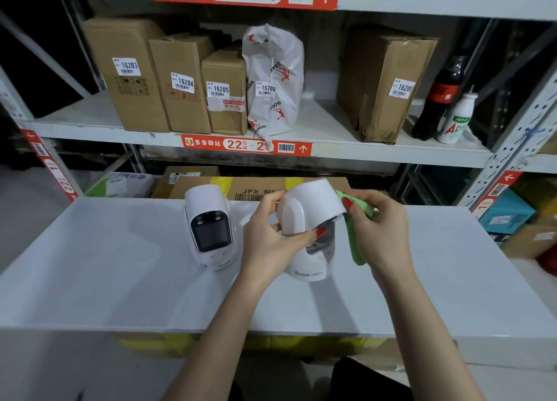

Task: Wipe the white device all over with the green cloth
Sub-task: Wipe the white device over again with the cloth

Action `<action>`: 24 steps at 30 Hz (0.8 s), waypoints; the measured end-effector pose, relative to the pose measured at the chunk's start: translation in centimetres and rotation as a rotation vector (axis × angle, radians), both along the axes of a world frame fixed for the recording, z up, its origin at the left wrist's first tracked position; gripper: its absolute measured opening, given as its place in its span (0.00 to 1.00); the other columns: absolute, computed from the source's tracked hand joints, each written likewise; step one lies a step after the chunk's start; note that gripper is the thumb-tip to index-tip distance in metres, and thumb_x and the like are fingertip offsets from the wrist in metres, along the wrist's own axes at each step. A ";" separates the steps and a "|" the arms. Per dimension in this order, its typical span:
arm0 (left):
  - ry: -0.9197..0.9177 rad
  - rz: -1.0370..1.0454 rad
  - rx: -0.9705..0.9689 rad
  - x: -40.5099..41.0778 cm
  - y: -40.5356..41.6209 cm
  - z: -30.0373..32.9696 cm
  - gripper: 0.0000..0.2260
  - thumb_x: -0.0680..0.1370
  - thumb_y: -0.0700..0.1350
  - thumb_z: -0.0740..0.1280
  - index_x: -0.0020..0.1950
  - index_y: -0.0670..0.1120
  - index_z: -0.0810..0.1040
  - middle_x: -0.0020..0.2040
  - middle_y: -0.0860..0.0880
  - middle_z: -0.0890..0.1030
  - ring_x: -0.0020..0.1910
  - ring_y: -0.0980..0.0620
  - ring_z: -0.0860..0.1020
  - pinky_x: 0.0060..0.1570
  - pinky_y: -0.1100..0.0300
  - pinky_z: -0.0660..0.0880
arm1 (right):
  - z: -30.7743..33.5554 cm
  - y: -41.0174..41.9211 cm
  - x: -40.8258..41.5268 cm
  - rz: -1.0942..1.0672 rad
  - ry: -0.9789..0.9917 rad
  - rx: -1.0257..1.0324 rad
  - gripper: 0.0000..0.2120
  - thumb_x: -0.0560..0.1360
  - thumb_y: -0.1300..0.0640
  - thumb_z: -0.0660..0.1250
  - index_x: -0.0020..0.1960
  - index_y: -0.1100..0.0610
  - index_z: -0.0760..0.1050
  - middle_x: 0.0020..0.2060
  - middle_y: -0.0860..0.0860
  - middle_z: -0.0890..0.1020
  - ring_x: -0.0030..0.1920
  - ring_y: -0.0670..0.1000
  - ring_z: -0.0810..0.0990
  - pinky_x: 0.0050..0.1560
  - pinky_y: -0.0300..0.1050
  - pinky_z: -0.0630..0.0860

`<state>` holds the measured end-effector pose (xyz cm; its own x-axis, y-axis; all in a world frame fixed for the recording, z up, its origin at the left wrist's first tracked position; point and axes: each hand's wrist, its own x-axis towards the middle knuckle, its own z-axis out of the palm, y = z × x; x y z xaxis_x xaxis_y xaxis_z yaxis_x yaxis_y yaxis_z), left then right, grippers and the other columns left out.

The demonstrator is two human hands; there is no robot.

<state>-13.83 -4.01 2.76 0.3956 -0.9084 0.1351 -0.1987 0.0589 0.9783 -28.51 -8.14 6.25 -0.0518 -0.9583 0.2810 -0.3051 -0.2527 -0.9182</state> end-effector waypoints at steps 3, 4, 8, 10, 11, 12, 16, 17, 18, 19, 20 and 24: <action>0.054 -0.012 0.025 0.1 0.0 0.2 0.30 0.64 0.46 0.82 0.59 0.61 0.71 0.55 0.62 0.75 0.51 0.55 0.82 0.35 0.72 0.74 | -0.1 -0.1 0.0 0.020 -0.045 0.021 0.07 0.77 0.62 0.66 0.45 0.53 0.80 0.38 0.42 0.81 0.40 0.43 0.78 0.40 0.38 0.74; 0.073 -0.014 0.028 0.1 0.0 0.2 0.30 0.64 0.46 0.82 0.59 0.61 0.71 0.56 0.60 0.75 0.50 0.56 0.82 0.34 0.72 0.74 | -0.1 -0.2 0.0 0.024 -0.057 0.025 0.06 0.77 0.62 0.66 0.45 0.54 0.80 0.38 0.43 0.81 0.40 0.43 0.78 0.40 0.38 0.74; 0.168 -0.002 0.037 0.1 -0.1 0.2 0.29 0.66 0.44 0.80 0.61 0.60 0.72 0.60 0.55 0.77 0.47 0.58 0.81 0.39 0.63 0.77 | -0.3 -0.3 0.1 0.051 -0.019 0.009 0.08 0.76 0.65 0.65 0.44 0.54 0.78 0.39 0.43 0.81 0.40 0.44 0.79 0.40 0.37 0.73; 0.234 -0.001 0.043 0.2 -0.1 0.4 0.29 0.68 0.43 0.79 0.63 0.59 0.72 0.58 0.55 0.78 0.44 0.63 0.81 0.45 0.54 0.80 | -0.6 -0.3 0.2 0.052 0.043 0.004 0.09 0.76 0.66 0.65 0.43 0.53 0.77 0.38 0.43 0.80 0.40 0.46 0.79 0.39 0.37 0.73; 0.254 -0.009 0.043 0.2 -0.1 0.5 0.28 0.68 0.42 0.79 0.63 0.58 0.72 0.56 0.57 0.78 0.41 0.66 0.81 0.47 0.52 0.80 | -0.6 -0.3 0.2 0.042 0.056 -0.002 0.09 0.75 0.67 0.65 0.42 0.53 0.77 0.38 0.43 0.80 0.40 0.47 0.79 0.38 0.38 0.72; 0.261 -0.019 0.041 0.2 0.0 0.6 0.28 0.69 0.41 0.78 0.63 0.57 0.72 0.54 0.58 0.77 0.39 0.70 0.80 0.47 0.52 0.80 | -0.6 -0.3 0.2 0.026 0.054 -0.014 0.09 0.75 0.67 0.65 0.43 0.54 0.77 0.38 0.43 0.80 0.40 0.47 0.79 0.38 0.38 0.73; 0.240 -0.060 0.041 0.4 0.1 0.6 0.28 0.70 0.40 0.78 0.64 0.59 0.71 0.52 0.63 0.74 0.40 0.70 0.79 0.43 0.60 0.76 | -0.7 -0.7 -0.2 -0.078 0.097 -0.070 0.09 0.75 0.67 0.64 0.50 0.57 0.79 0.40 0.45 0.80 0.42 0.49 0.78 0.39 0.33 0.71; 0.243 -0.068 0.046 0.5 0.1 0.6 0.28 0.69 0.41 0.78 0.63 0.60 0.70 0.53 0.62 0.75 0.42 0.67 0.79 0.43 0.60 0.75 | -0.7 -0.7 -0.3 -0.090 0.125 -0.082 0.10 0.75 0.67 0.63 0.51 0.57 0.79 0.41 0.46 0.80 0.43 0.49 0.77 0.38 0.29 0.70; 0.250 -0.074 0.048 0.5 0.1 0.6 0.28 0.69 0.41 0.78 0.62 0.61 0.70 0.55 0.60 0.76 0.45 0.64 0.79 0.44 0.59 0.76 | -0.8 -0.7 -0.3 -0.091 0.152 -0.095 0.10 0.75 0.67 0.63 0.52 0.56 0.80 0.42 0.47 0.81 0.44 0.48 0.77 0.38 0.27 0.68; 0.252 -0.075 0.052 0.6 0.0 0.5 0.29 0.69 0.41 0.78 0.63 0.60 0.70 0.57 0.58 0.76 0.47 0.60 0.80 0.46 0.56 0.77 | -0.9 -0.7 -0.2 -0.084 0.173 -0.108 0.11 0.75 0.67 0.63 0.52 0.56 0.80 0.44 0.48 0.82 0.45 0.48 0.77 0.38 0.27 0.68; 0.253 -0.079 0.057 0.6 0.0 0.5 0.29 0.69 0.41 0.78 0.64 0.60 0.70 0.61 0.55 0.77 0.49 0.57 0.81 0.49 0.53 0.79 | -1.0 -0.7 -0.1 -0.072 0.187 -0.121 0.12 0.75 0.67 0.63 0.52 0.55 0.80 0.45 0.49 0.82 0.46 0.49 0.78 0.39 0.29 0.68; 0.228 -0.109 0.078 0.7 0.0 0.6 0.36 0.63 0.46 0.80 0.68 0.57 0.71 0.67 0.51 0.77 0.52 0.54 0.82 0.56 0.44 0.79 | -1.4 -1.0 0.3 0.007 0.162 -0.119 0.13 0.75 0.66 0.62 0.53 0.54 0.81 0.49 0.50 0.84 0.51 0.51 0.80 0.51 0.44 0.75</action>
<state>-13.17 -4.00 3.41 0.3075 -0.9514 -0.0181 0.0308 -0.0090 0.9995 -28.19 -9.15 4.89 0.0101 -0.9179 0.3967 -0.4439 -0.3596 -0.8207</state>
